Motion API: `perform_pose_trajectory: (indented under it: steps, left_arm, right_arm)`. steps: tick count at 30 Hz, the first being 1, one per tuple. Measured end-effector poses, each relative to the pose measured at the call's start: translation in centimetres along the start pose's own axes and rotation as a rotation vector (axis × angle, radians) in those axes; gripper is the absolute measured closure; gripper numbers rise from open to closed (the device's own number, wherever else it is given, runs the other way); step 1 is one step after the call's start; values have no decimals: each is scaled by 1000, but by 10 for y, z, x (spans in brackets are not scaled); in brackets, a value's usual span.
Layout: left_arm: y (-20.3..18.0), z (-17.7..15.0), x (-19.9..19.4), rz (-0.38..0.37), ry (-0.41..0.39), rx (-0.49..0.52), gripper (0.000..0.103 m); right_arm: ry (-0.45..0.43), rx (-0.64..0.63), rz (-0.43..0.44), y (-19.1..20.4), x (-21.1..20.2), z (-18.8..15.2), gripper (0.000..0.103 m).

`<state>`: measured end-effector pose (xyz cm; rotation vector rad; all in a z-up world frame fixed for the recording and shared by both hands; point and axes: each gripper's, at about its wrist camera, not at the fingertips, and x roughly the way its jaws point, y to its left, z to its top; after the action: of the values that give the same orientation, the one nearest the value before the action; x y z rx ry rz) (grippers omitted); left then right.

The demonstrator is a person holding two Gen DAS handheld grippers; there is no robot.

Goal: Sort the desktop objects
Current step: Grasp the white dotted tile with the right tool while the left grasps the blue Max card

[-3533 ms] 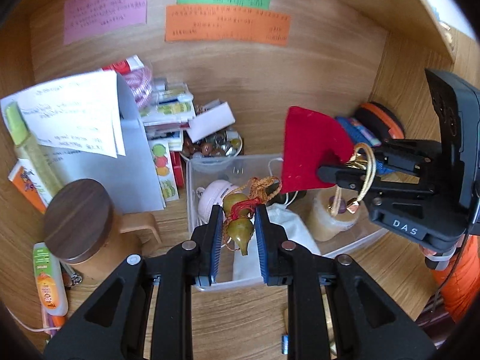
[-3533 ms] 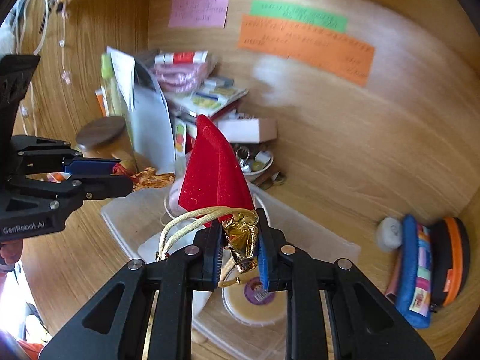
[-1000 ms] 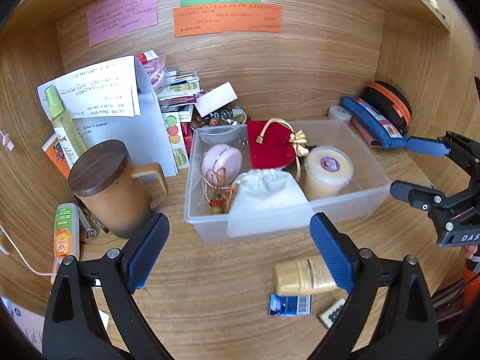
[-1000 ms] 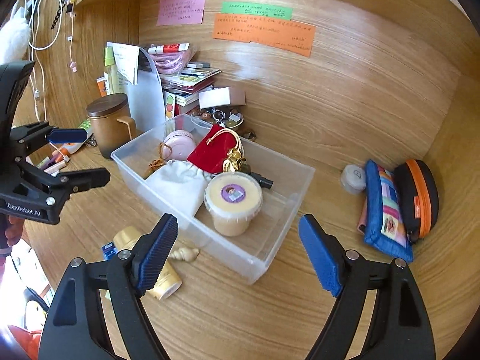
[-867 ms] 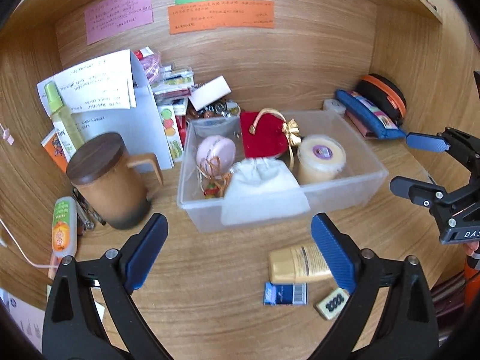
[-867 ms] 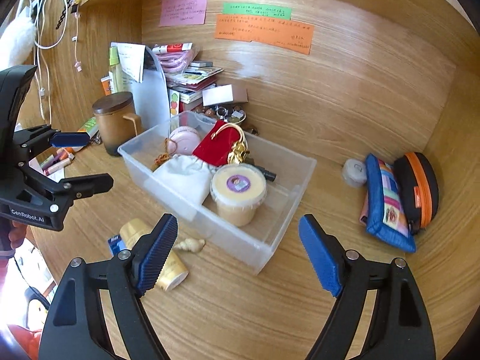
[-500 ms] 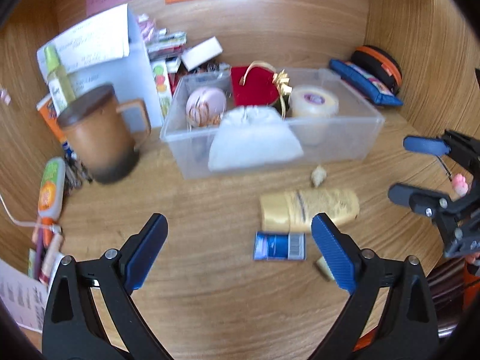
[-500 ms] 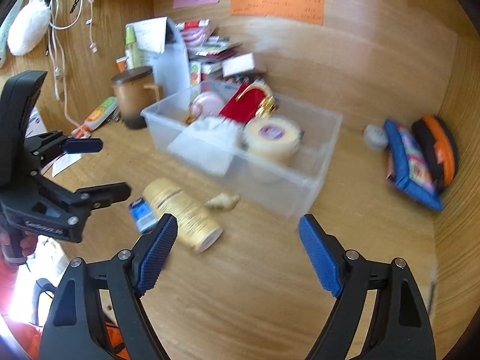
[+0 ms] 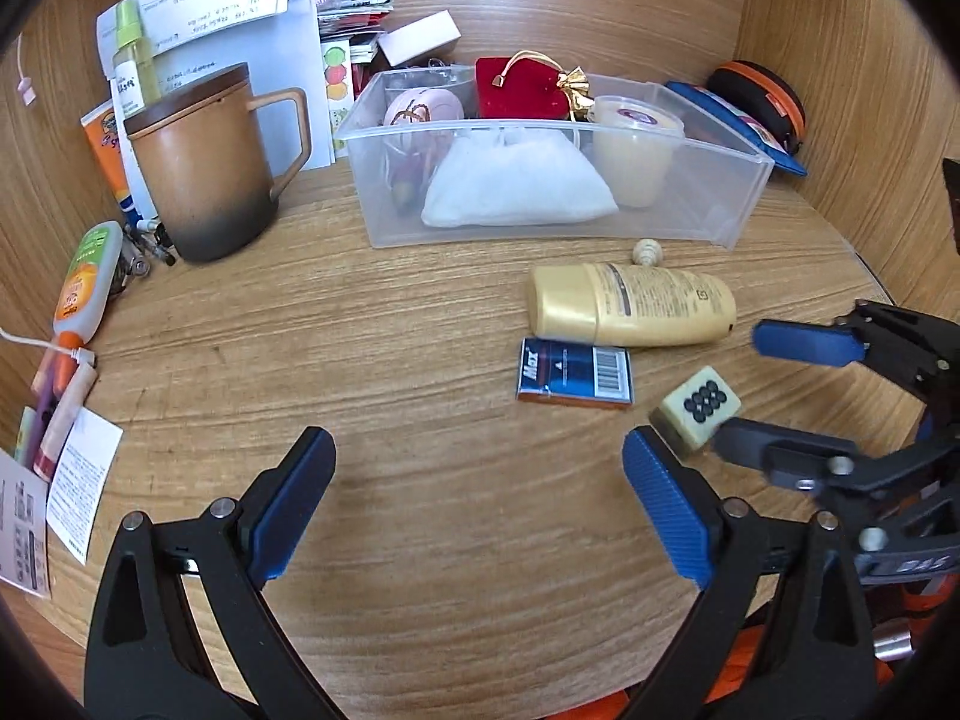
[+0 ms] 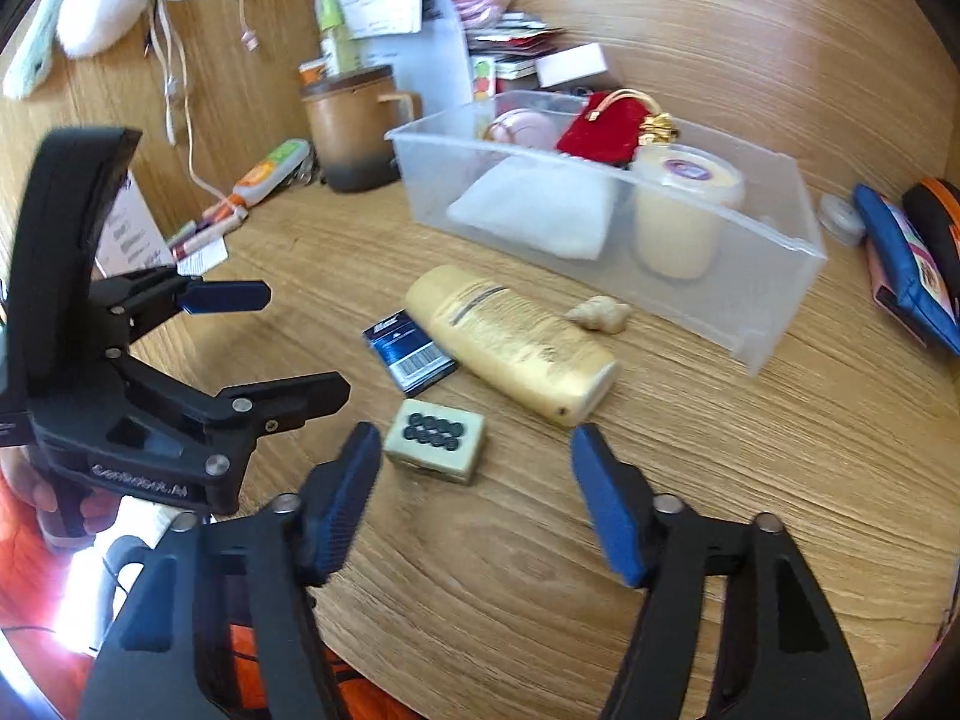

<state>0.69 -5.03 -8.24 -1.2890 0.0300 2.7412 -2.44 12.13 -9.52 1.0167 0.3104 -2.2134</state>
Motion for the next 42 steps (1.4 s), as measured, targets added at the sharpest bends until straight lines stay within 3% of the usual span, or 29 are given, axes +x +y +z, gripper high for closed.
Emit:
perform_pose_trajectory:
  steps: [6, 10, 25, 27, 30, 32, 35, 42]
  left_arm:
    - [7, -3, 5, 19, 11, -18, 6]
    - [8, -5, 7, -2, 16, -19, 7]
    - [-25, 11, 28, -24, 18, 70, 9]
    - [-29, 15, 31, -26, 13, 71, 12]
    - [-28, 20, 33, -25, 1, 69, 24]
    - [-27, 22, 33, -22, -5, 63, 40]
    - [-28, 24, 31, -27, -3, 75, 56]
    - [-24, 21, 26, -35, 6, 58, 56]
  right_arm:
    - [27, -9, 6, 8, 15, 1, 52]
    - [33, -21, -12, 8, 20, 1, 67]
    - [-9, 24, -63, -27, -5, 0, 68]
    - [-18, 33, -68, -33, -9, 1, 68]
    - [-30, 44, -70, -40, -14, 2, 68]
    - [-33, 50, -62, -43, -15, 2, 68]
    - [-37, 57, -54, -46, -15, 4, 68]
    - [-51, 56, -40, -46, -15, 9, 68]
